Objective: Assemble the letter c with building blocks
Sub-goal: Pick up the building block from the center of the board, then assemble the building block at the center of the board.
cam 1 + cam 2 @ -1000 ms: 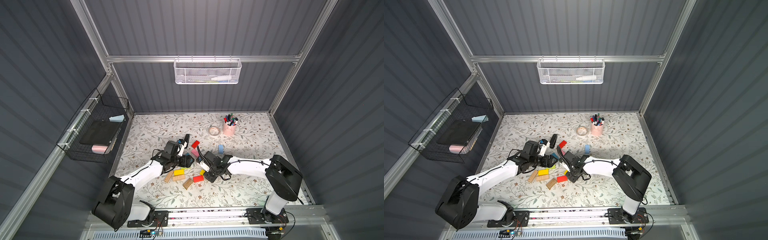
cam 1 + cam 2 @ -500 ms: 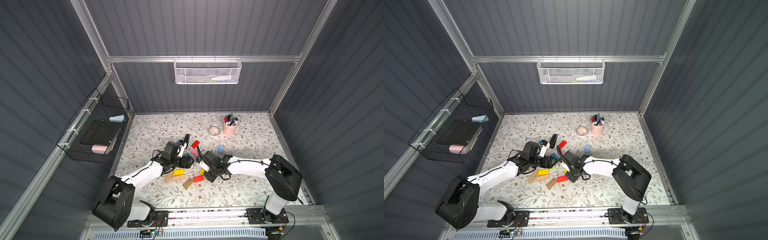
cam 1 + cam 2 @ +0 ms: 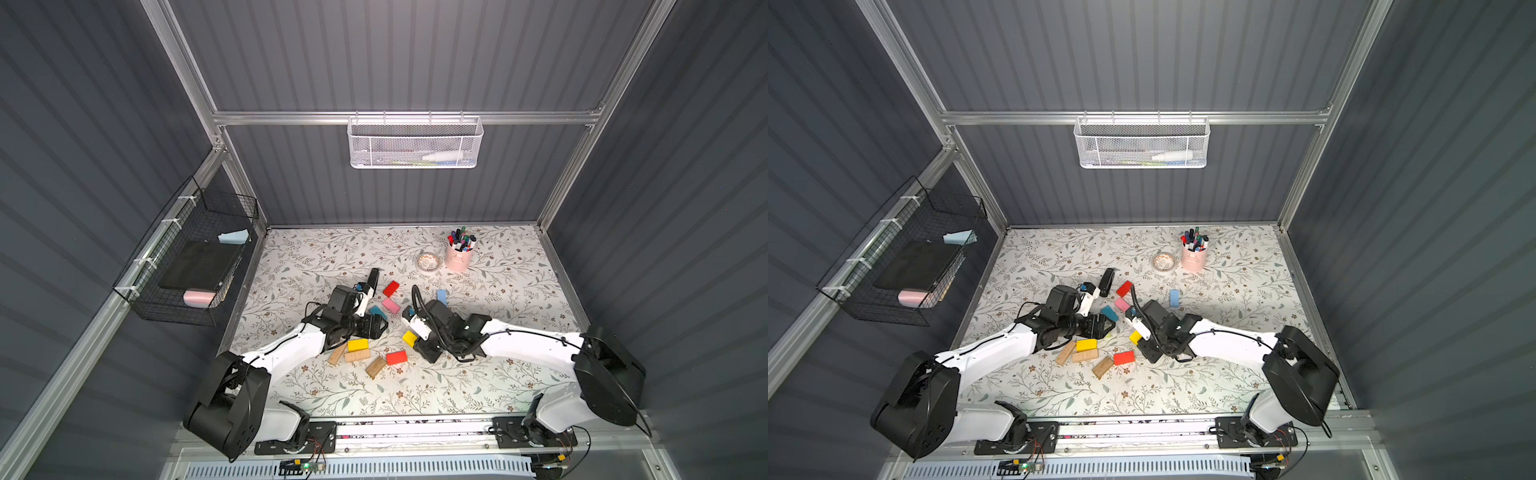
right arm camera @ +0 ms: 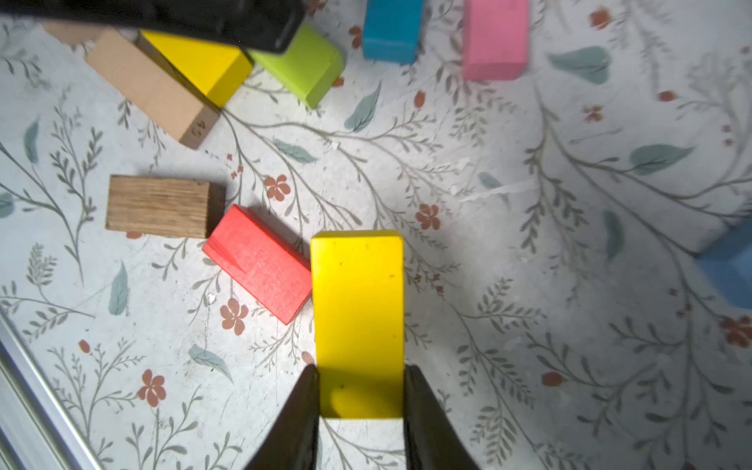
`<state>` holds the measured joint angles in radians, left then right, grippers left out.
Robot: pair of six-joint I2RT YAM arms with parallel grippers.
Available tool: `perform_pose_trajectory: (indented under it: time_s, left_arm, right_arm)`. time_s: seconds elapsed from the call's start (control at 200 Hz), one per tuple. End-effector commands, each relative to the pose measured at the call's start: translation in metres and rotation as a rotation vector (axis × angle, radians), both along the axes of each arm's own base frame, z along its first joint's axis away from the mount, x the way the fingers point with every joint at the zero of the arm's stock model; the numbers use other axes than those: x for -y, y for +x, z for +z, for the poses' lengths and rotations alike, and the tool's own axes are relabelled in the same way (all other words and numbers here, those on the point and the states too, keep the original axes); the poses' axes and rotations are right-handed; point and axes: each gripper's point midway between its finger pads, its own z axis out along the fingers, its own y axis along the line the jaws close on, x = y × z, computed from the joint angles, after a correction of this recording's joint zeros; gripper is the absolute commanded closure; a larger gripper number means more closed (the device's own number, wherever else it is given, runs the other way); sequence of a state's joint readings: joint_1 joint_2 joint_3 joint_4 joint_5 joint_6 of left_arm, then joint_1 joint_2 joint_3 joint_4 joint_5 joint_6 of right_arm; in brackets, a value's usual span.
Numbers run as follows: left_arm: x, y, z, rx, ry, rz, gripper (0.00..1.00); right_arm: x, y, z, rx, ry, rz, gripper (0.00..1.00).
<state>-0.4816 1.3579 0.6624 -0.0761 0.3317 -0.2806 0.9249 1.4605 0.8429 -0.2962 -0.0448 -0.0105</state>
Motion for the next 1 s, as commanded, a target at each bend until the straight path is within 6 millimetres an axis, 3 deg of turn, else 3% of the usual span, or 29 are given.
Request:
perform_pose_trajectory:
  time_s: [0.0, 0.325, 0.5, 0.63, 0.791, 0.996]
  left_arm:
    - [0.005, 0.005, 0.008, 0.027, -0.014, -0.022, 0.21]
    - [0.009, 0.005, 0.004, 0.025, -0.026, -0.042, 0.21]
    - [0.009, 0.005, 0.004, 0.038, -0.036, -0.044, 0.21]
    - [0.013, 0.005, 0.004, 0.031, -0.047, -0.059, 0.21]
    - [0.013, 0.003, 0.011, 0.045, -0.043, -0.074, 0.21]
    - [0.012, 0.001, 0.01, 0.057, -0.048, -0.074, 0.21]
  right_arm:
    - [0.012, 0.011, 0.017, 0.023, 0.083, -0.061, 0.81]
    - [0.076, 0.062, 0.094, 0.197, 0.321, -0.258, 0.81]
    - [0.098, 0.073, 0.119, 0.336, 0.327, -0.252, 0.85]
    - [0.109, 0.076, 0.13, 0.463, 0.282, -0.202, 0.87]
    - [0.12, 0.072, 0.128, 0.624, 0.199, -0.086, 0.93]
    - [0.143, 0.088, 0.133, 0.782, 0.048, -0.054, 0.91]
